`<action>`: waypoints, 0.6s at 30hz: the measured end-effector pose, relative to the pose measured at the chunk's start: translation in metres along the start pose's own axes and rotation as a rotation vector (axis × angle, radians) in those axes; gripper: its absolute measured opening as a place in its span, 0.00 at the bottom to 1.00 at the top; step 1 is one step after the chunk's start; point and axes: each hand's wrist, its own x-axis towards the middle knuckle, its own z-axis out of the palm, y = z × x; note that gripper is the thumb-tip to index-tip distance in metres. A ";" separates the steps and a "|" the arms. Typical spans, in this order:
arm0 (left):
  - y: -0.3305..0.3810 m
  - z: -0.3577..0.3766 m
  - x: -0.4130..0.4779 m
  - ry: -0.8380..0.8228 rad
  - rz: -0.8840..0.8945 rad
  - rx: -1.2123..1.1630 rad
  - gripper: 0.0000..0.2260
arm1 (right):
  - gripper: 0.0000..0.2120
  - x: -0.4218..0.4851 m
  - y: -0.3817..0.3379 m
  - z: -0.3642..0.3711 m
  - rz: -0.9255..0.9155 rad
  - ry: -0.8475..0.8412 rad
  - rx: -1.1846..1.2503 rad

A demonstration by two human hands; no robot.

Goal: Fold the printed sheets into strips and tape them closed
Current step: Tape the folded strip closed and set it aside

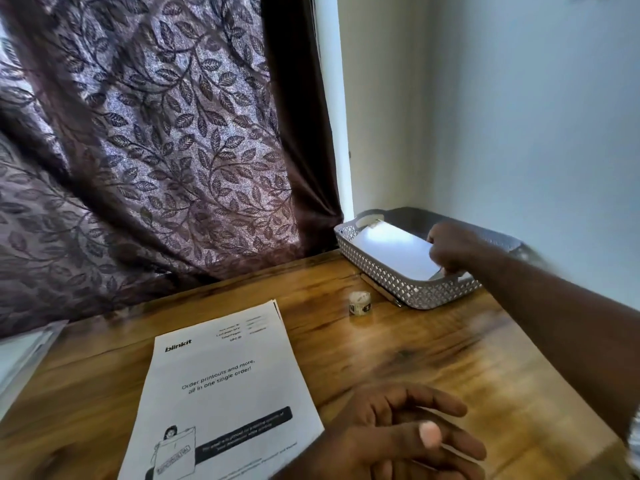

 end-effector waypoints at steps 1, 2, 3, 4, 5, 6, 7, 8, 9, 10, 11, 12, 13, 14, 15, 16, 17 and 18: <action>-0.001 0.000 0.000 -0.049 0.014 -0.053 0.21 | 0.07 -0.002 0.000 0.004 -0.023 0.017 -0.065; 0.000 -0.001 -0.001 -0.066 0.005 -0.091 0.19 | 0.06 -0.004 0.000 0.007 -0.047 0.031 -0.146; -0.001 -0.001 -0.001 -0.063 0.005 -0.111 0.19 | 0.06 -0.005 -0.001 0.009 -0.053 0.046 -0.225; -0.003 -0.003 -0.001 -0.060 0.007 -0.123 0.19 | 0.07 -0.006 -0.003 0.011 -0.044 0.056 -0.278; -0.004 -0.004 -0.001 -0.061 0.019 -0.133 0.19 | 0.10 -0.005 -0.004 0.013 -0.031 0.056 -0.321; -0.005 -0.004 0.001 -0.043 0.024 -0.137 0.19 | 0.12 -0.004 -0.005 0.015 -0.013 0.049 -0.358; -0.007 -0.004 0.002 -0.032 0.026 -0.149 0.19 | 0.14 -0.003 -0.006 0.016 0.005 0.047 -0.379; -0.008 -0.004 0.003 -0.025 0.019 -0.158 0.19 | 0.14 -0.003 -0.006 0.017 0.017 0.050 -0.389; -0.008 -0.004 0.003 -0.024 0.018 -0.162 0.19 | 0.13 -0.002 -0.007 0.018 0.021 0.053 -0.395; -0.008 -0.004 0.004 -0.016 0.008 -0.160 0.18 | 0.12 -0.002 -0.006 0.020 0.021 0.060 -0.393; -0.009 -0.005 0.004 -0.016 0.009 -0.166 0.18 | 0.12 -0.002 -0.006 0.020 0.015 0.070 -0.383; -0.009 -0.005 0.004 -0.020 0.013 -0.169 0.18 | 0.12 -0.002 -0.006 0.019 0.005 0.081 -0.358; -0.011 -0.006 0.004 -0.027 0.024 -0.172 0.18 | 0.12 -0.003 -0.005 0.017 -0.010 0.094 -0.318; -0.011 -0.008 0.005 -0.027 0.028 -0.172 0.19 | 0.12 -0.002 -0.005 0.015 -0.034 0.102 -0.261; -0.012 -0.008 0.005 -0.030 0.036 -0.172 0.19 | 0.13 -0.002 -0.005 0.013 -0.068 0.107 -0.197; -0.011 -0.008 0.004 -0.032 0.040 -0.170 0.19 | 0.14 -0.004 -0.005 0.012 -0.104 0.119 -0.136; -0.011 -0.008 0.004 -0.034 0.049 -0.162 0.20 | 0.13 -0.006 -0.007 0.012 -0.141 0.143 -0.080; -0.012 -0.007 0.002 -0.035 0.061 -0.156 0.20 | 0.12 -0.011 -0.010 0.013 -0.175 0.183 -0.033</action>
